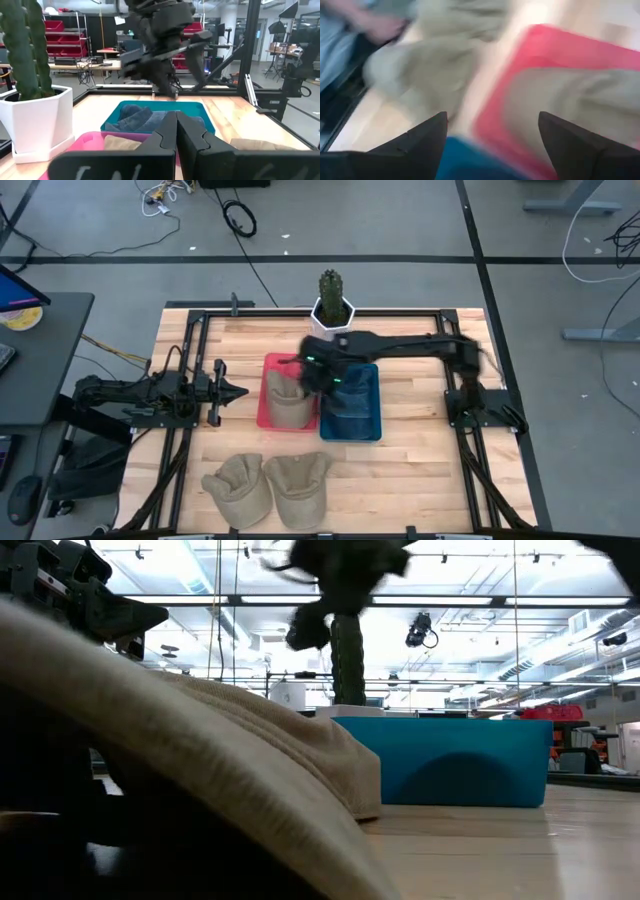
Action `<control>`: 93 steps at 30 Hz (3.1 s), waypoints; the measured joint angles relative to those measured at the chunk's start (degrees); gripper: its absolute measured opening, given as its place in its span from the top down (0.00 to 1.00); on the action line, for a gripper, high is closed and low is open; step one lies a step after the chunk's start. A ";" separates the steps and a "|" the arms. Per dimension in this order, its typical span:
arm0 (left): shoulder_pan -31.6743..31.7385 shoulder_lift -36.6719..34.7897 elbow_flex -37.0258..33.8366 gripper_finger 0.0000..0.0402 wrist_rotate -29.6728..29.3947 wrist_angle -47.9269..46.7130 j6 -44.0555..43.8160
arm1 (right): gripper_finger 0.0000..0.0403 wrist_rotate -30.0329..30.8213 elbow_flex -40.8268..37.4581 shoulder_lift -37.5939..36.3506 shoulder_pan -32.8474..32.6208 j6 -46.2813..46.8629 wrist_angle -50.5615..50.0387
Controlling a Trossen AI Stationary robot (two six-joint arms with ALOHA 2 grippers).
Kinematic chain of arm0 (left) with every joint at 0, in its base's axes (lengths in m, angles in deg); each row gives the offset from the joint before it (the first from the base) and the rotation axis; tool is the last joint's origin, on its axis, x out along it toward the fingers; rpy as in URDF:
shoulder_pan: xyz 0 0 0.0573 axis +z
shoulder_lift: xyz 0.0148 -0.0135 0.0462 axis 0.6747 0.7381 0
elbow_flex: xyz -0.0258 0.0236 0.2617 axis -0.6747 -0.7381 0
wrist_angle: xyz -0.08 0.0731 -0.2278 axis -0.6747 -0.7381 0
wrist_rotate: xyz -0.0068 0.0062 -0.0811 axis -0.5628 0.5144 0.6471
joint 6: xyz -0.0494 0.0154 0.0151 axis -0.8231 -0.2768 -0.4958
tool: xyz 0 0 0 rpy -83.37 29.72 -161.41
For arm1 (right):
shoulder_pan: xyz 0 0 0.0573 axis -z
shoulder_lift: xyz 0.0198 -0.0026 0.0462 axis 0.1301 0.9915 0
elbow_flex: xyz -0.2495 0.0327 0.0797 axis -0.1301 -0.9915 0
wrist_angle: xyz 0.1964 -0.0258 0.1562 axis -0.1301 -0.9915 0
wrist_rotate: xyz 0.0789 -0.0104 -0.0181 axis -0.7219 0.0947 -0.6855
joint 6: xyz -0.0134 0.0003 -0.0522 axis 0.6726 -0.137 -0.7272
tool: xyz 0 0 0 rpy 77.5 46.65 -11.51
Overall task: Pick & Place hat
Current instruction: Put the left brown cap into the pink bin
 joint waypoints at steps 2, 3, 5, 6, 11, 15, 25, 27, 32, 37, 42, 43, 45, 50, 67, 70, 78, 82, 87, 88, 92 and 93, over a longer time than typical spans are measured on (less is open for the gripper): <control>0.00 0.04 0.00 0.99 0.02 -0.11 -0.02 | 0.23 -2.42 -9.77 -6.55 0.14 -2.77 6.39; 0.00 0.02 0.00 0.99 -0.02 -0.09 -0.02 | 0.23 -2.54 -15.49 -10.35 0.48 -2.31 10.56; -0.01 0.04 -0.01 0.99 0.02 -0.11 -0.02 | 0.23 -2.39 -26.05 -18.02 1.75 0.76 19.54; -0.02 0.03 -0.02 0.99 -0.01 -0.07 -0.01 | 0.23 -1.98 -31.31 -22.10 2.55 2.02 24.33; -0.02 0.04 0.00 0.99 0.00 -0.20 0.00 | 0.23 0.09 -53.43 -41.00 7.06 3.43 42.57; -0.01 0.02 -0.01 0.99 0.01 -0.20 -0.01 | 0.23 1.81 -65.52 -51.72 8.55 4.43 49.00; -0.02 0.02 -0.01 0.99 0.01 -0.21 -0.01 | 0.23 18.95 -74.45 -64.43 9.59 17.39 59.69; -0.02 0.04 -0.02 0.99 0.02 -0.22 -0.02 | 0.22 19.01 -75.08 -66.44 8.84 16.17 62.45; -0.02 0.02 -0.01 0.99 0.01 -0.22 -0.01 | 0.22 19.46 -83.19 -72.82 6.71 16.36 77.90; -0.02 0.02 0.00 0.99 0.00 -0.24 -0.02 | 0.22 24.79 -93.22 -79.90 5.85 16.82 86.90; 0.00 0.02 -0.01 0.99 0.01 -0.24 -0.02 | 0.23 27.33 -97.85 -88.75 5.87 16.81 87.83; -0.02 0.04 -0.02 0.99 0.00 -0.22 0.00 | 0.23 27.37 -98.22 -90.38 5.87 16.74 87.46; 0.00 0.02 -0.02 0.99 0.00 -0.22 -0.02 | 0.23 27.38 -98.63 -93.69 5.87 16.56 86.06; -0.02 0.04 0.00 0.99 0.00 -0.23 0.00 | 0.23 27.36 -98.64 -101.67 5.89 15.98 79.66; -0.01 0.03 -0.02 0.99 0.03 -0.37 -0.02 | 0.23 31.82 -98.62 -113.35 6.45 15.86 62.96; -0.02 0.02 0.00 0.99 0.00 -0.27 -0.02 | 0.23 31.75 -98.60 -113.35 6.46 12.21 54.04; -0.01 0.02 0.00 0.99 0.02 -0.27 -0.02 | 0.23 25.60 -98.64 -113.35 6.44 6.13 46.94; -0.02 0.02 -0.01 0.99 0.00 -0.26 -0.02 | 0.23 27.88 -98.64 -113.35 6.46 5.95 45.69; -0.01 0.02 -0.02 0.99 0.02 -0.26 -0.01 | 0.23 28.83 -98.64 -113.35 6.46 6.74 45.77; -0.02 0.02 0.00 0.99 0.02 -0.26 -0.02 | 0.23 28.83 -98.64 -113.35 6.46 6.75 45.79; -0.02 0.02 0.00 0.99 0.00 -0.26 -0.02 | 0.23 28.83 -98.64 -113.35 6.46 6.79 45.79; 0.00 0.02 -0.01 0.99 0.01 -0.24 0.00 | 0.23 28.83 -98.64 -113.35 6.46 6.80 45.81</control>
